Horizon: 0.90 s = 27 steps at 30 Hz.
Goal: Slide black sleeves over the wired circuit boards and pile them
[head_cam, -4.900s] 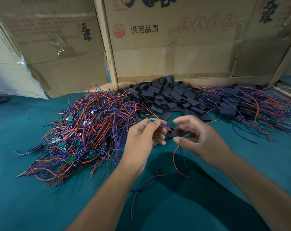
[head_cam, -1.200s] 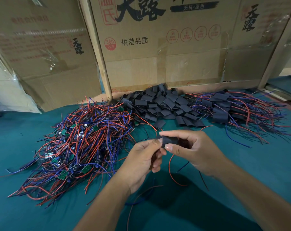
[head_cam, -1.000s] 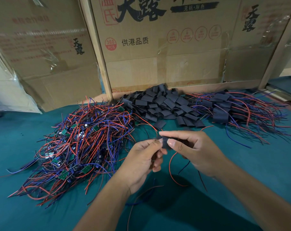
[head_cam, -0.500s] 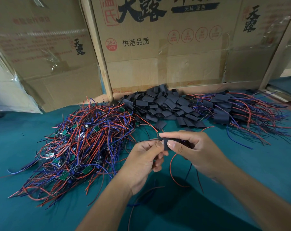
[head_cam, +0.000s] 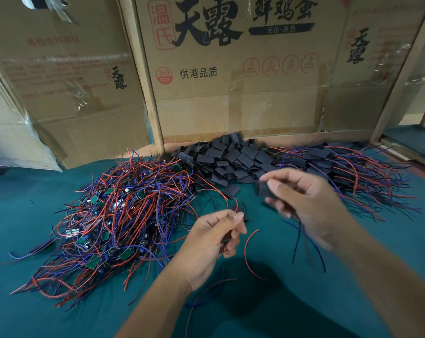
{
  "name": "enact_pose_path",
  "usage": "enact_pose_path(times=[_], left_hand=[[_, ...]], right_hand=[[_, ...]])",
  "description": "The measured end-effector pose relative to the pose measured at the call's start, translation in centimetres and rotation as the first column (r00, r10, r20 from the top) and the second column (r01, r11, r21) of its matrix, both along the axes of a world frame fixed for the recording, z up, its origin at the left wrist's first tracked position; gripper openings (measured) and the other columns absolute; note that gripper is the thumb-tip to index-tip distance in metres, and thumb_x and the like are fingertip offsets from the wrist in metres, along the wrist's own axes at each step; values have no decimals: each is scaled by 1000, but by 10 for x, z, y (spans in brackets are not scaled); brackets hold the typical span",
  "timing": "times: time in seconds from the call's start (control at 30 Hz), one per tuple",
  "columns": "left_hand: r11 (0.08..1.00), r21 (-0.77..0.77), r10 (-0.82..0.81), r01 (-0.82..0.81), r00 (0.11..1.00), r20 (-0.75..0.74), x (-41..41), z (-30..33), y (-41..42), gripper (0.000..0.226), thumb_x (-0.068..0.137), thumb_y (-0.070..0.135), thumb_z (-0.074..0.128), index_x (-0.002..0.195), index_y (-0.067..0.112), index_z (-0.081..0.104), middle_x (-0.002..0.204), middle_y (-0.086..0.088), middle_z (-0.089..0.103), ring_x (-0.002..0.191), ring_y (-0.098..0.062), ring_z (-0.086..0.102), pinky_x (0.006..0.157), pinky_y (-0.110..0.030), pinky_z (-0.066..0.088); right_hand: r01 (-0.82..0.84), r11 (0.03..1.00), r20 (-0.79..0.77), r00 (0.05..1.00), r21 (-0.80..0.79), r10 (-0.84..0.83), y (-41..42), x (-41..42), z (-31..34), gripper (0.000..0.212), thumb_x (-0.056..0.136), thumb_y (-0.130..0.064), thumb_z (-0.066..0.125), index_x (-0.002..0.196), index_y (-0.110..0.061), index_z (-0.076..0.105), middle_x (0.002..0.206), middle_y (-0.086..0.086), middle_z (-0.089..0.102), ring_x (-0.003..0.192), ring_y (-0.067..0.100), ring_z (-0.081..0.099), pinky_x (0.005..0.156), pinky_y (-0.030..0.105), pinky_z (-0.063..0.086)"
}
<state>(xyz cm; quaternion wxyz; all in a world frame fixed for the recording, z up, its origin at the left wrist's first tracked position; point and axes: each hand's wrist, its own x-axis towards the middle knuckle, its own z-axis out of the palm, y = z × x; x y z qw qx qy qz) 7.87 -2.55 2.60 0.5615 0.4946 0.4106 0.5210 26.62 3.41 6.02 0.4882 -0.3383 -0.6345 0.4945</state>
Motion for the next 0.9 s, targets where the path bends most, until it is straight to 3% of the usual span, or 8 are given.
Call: enact_pose_path(times=[0.27, 0.33, 0.4, 0.47, 0.57, 0.7, 0.83, 0.9], left_hand=[[999, 3, 32, -32, 999, -23, -3, -11, 9, 29, 88, 32, 62, 64, 16, 61, 62, 1, 42, 51, -14, 34, 48, -23, 29], [999, -3, 34, -34, 999, -12, -4, -14, 11, 28, 87, 33, 63, 65, 15, 62, 62, 0, 43, 51, -14, 35, 48, -23, 29], [1000, -1, 29, -29, 999, -15, -6, -16, 13, 28, 87, 33, 63, 66, 15, 62, 63, 0, 43, 51, -14, 35, 48, -23, 29], [1000, -1, 25, -25, 999, -31, -8, -18, 13, 29, 87, 34, 64, 67, 15, 62, 63, 0, 43, 52, -14, 35, 49, -23, 29], [1000, -5, 23, -24, 999, -48, -9, -19, 14, 29, 87, 35, 64, 67, 15, 62, 63, 0, 42, 52, -14, 35, 49, -24, 28], [1000, -8, 7, -8, 995, -102, -6, -21, 15, 29, 87, 36, 64, 66, 18, 64, 61, 2, 42, 51, -12, 35, 49, -23, 28], [1000, 7, -19, 21, 981, -195, -3, -20, 13, 29, 87, 39, 63, 64, 21, 65, 53, 5, 39, 47, -11, 33, 48, -24, 23], [999, 51, 3, 14, 946, -323, -3, -19, 12, 31, 89, 37, 62, 63, 21, 65, 50, 5, 35, 46, -10, 28, 46, -26, 20]], right_hand=[[420, 907, 340, 849, 32, -405, 144, 85, 40, 13, 96, -20, 63, 102, -12, 71, 76, 4, 74, 54, 9, 60, 44, 21, 45], [508, 843, 572, 645, 175, -507, 177, 105, 37, 23, 98, -25, 59, 100, -7, 71, 80, 8, 72, 62, 19, 63, 52, 27, 49], [439, 820, 805, 291, 367, -517, 192, 120, 28, 33, 99, -30, 54, 98, -2, 71, 89, 16, 72, 77, 31, 66, 67, 36, 55], [373, 802, 855, 43, 466, -517, 195, 128, 12, 34, 97, -32, 55, 106, -2, 67, 105, 20, 67, 97, 36, 63, 84, 42, 54], [339, 687, 754, -125, 643, -645, 195, 119, 1, 38, 92, -32, 59, 119, -5, 58, 119, 21, 59, 112, 39, 52, 94, 44, 43], [243, 623, 648, -31, 743, -761, 180, 73, 7, 35, 87, -27, 62, 115, -7, 57, 115, 20, 58, 109, 38, 52, 93, 46, 41], [57, 850, 778, 375, 523, -504, 137, 5, 9, 12, 91, -24, 61, 100, -18, 66, 100, 8, 70, 89, 29, 64, 80, 39, 54], [-67, 923, 837, 450, 380, -312, 114, -29, 3, 12, 93, -28, 61, 97, -18, 67, 95, 2, 72, 87, 23, 67, 80, 39, 55]])
